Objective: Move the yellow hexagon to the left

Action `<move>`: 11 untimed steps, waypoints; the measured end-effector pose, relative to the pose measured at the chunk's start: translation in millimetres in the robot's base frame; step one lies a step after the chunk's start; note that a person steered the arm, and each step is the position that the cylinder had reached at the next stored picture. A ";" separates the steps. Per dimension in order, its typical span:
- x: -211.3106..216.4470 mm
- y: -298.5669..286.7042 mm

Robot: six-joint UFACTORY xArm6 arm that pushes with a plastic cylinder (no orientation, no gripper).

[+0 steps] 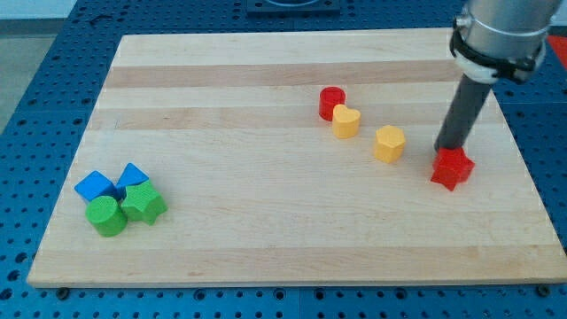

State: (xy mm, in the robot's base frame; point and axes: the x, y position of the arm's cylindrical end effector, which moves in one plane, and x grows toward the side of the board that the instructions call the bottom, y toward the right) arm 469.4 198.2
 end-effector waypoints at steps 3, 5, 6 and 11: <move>7.4 -4.8; -32.8 -9.4; -37.8 -28.4; -20.1 -207.8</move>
